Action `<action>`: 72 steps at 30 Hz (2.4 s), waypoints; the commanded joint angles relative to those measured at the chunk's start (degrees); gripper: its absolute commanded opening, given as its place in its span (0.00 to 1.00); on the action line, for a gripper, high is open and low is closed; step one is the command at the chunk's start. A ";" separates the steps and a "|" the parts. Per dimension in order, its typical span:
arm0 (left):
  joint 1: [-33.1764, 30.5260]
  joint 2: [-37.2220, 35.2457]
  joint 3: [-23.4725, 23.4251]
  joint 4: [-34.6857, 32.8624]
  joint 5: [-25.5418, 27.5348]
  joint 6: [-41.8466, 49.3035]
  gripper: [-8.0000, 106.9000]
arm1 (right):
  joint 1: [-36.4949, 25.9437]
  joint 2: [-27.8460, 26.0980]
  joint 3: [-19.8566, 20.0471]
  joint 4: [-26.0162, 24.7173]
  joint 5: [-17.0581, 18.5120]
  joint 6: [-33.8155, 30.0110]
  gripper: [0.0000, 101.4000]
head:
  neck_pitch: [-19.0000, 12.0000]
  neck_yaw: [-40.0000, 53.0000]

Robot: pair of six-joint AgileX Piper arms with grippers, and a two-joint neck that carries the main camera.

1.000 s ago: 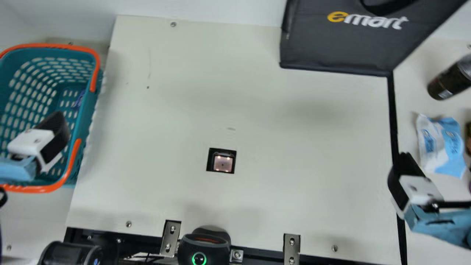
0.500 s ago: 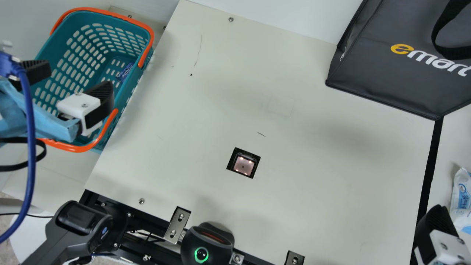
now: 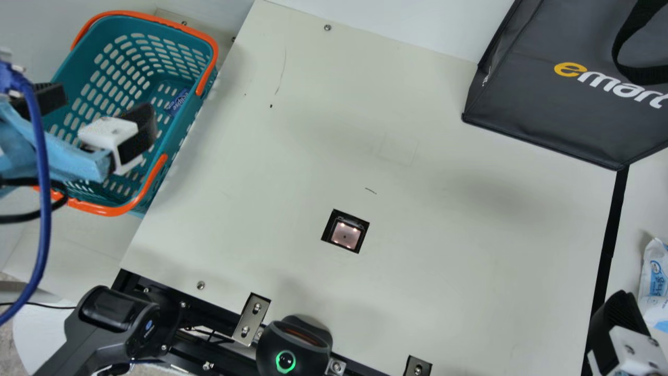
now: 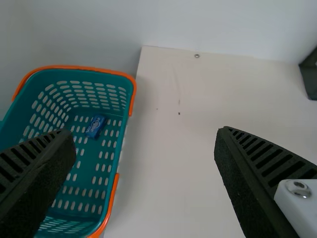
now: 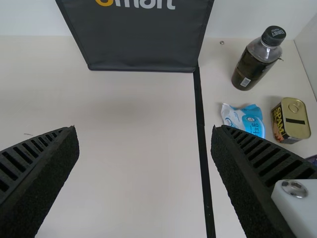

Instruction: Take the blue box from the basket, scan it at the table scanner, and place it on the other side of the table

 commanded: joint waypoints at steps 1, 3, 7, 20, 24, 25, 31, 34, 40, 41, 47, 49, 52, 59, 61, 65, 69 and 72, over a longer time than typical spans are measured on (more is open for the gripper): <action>3.06 0.42 0.19 -0.22 -0.49 -2.26 0.85 | 0.00 0.00 0.00 0.00 0.00 0.00 0.94 | -1.48 0.14; 5.62 0.99 0.44 -0.43 -0.99 -3.67 0.85 | 0.00 0.00 0.00 0.00 0.00 0.00 0.94 | -1.48 0.14; 10.88 2.21 0.96 -1.53 -1.90 -4.82 0.85 | 0.00 0.00 0.00 0.00 -0.06 0.00 0.94 | -1.48 0.14; 25.32 8.92 0.71 -8.51 -3.62 8.71 0.85 | 0.00 0.00 0.00 0.00 -0.06 0.00 0.94 | -1.48 0.14; 28.29 12.05 -0.17 -10.64 -3.87 14.81 0.85 | 0.00 0.00 0.00 0.00 -0.06 0.00 0.94 | -1.48 0.14; 28.79 12.79 -0.37 -10.97 -3.97 16.16 0.85 | 0.00 0.00 0.00 0.00 -0.06 0.00 0.94 | -1.48 0.14; 31.68 16.93 -1.43 -12.71 -4.75 23.43 0.85 | 0.00 0.00 0.00 0.00 -0.06 0.00 0.94 | -1.48 0.14; 32.80 18.86 -2.01 -13.36 -4.93 26.28 0.85 | 0.00 0.00 0.00 0.00 -0.06 0.00 0.94 | -1.48 0.14; 35.17 22.25 -3.48 -14.66 -4.80 31.30 0.85 | 0.00 0.00 0.00 0.00 -0.06 0.00 0.94 | -1.48 0.14; 35.66 22.77 -3.77 -14.91 -4.71 32.04 0.85 | 0.00 0.00 0.00 0.05 -0.06 0.00 0.94 | -1.48 0.14; 38.25 25.50 -4.86 -16.02 -4.08 35.32 0.85 | 0.00 0.00 0.00 0.05 -0.11 0.00 0.94 | -1.48 0.14; 38.65 26.33 -4.53 -16.04 -4.10 35.61 0.85 | 0.00 0.00 0.00 0.05 -0.11 0.00 0.94 | -1.48 0.14; 38.51 27.64 -3.13 -15.45 -4.85 35.15 0.85 | 0.00 0.00 0.00 0.05 -0.11 0.00 0.94 | -1.48 0.14; 37.05 31.57 0.88 -13.47 -9.33 33.03 0.85 | 0.00 0.00 0.00 0.05 -0.11 0.00 0.94 | -1.48 0.14; 36.69 33.02 1.84 -13.08 -10.89 32.71 0.85 | 0.00 0.00 0.00 0.05 -0.11 0.00 0.94 | -1.48 0.14; 36.26 36.33 3.24 -12.81 -13.45 32.88 0.85 | 0.00 0.00 0.00 0.05 -0.11 0.00 0.94 | -1.48 0.14; 36.05 39.83 3.94 -13.02 -15.61 33.87 0.85 | 0.00 0.00 0.00 0.05 -0.11 0.00 0.94 | -1.48 0.14; 35.93 42.51 3.92 -13.21 -17.01 34.68 0.85 | 0.00 0.00 0.00 0.05 -0.11 0.00 0.94 | -1.48 0.14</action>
